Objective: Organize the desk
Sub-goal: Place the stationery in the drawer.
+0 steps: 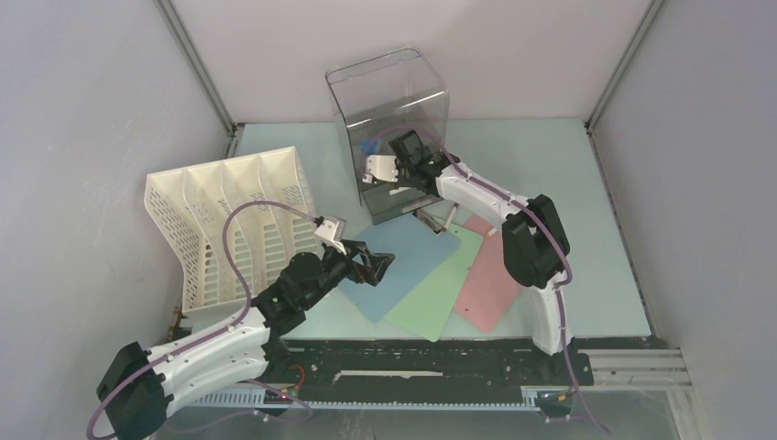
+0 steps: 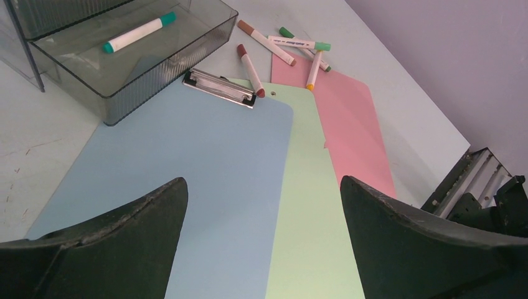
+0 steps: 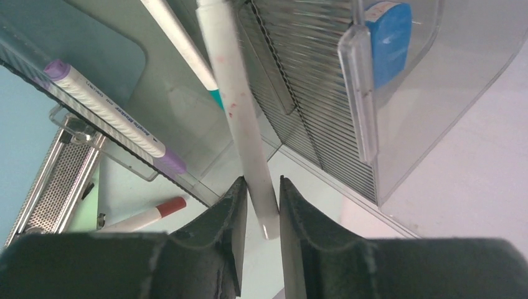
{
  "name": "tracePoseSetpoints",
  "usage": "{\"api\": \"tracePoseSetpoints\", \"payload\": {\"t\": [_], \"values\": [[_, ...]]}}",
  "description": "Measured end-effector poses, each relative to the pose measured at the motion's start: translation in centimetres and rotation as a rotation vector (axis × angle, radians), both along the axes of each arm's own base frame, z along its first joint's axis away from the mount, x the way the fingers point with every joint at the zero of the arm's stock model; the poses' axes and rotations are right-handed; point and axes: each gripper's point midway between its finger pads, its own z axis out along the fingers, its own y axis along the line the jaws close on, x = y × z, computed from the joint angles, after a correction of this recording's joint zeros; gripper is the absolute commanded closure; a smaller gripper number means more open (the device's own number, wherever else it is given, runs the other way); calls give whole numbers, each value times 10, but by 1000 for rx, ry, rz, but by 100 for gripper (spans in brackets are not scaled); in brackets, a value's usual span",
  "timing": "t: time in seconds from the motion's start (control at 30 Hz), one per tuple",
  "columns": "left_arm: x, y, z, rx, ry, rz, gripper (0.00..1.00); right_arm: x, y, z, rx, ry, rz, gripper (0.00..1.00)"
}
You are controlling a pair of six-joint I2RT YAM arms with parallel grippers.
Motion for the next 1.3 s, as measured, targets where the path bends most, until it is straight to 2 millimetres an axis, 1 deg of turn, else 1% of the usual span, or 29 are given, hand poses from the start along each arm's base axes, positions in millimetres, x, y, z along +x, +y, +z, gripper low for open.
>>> {"api": "tracePoseSetpoints", "payload": {"t": [0.1, 0.23, 0.43, 0.57, 0.67, 0.73, 0.87, 0.97, 1.03, 1.13, 1.2, 1.3], "values": [[-1, 3, -4, 3, 4, 7, 0, -4, -1, 4, 3, 12, -22, 64], [-2, 4, -10, 12, 13, 10, 0, -11, -3, 0, -6, 44, -39, 64], [-2, 4, -10, 7, 16, 12, 0, -19, -7, -6, -1, 83, -65, 64], [-2, 4, -10, 5, 17, 12, 0, -30, -9, -3, 31, 124, -84, 64], [-1, 4, -8, -9, 15, 18, 0, -44, -8, 13, 89, 155, -90, 64], [-2, 5, -5, -31, 4, 19, 0, -56, -9, 29, 143, 170, -93, 64], [-3, 7, 0, -64, -14, 22, 0, -84, -15, 64, 251, 190, -93, 64], [-1, 6, 6, -89, -23, 24, 0, -107, -23, 80, 322, 217, -91, 63], [-1, 4, 9, -101, -26, 21, 0, -120, -30, 88, 375, 237, -92, 63], [-1, 1, 8, -105, -26, 8, 0, -139, -43, 94, 446, 281, -94, 63], [-2, -1, 10, -112, -29, -3, 0, -145, -55, 98, 497, 307, -112, 63], [-3, -5, 14, -128, -41, -23, 0, -149, -81, 105, 612, 348, -159, 64]]}}
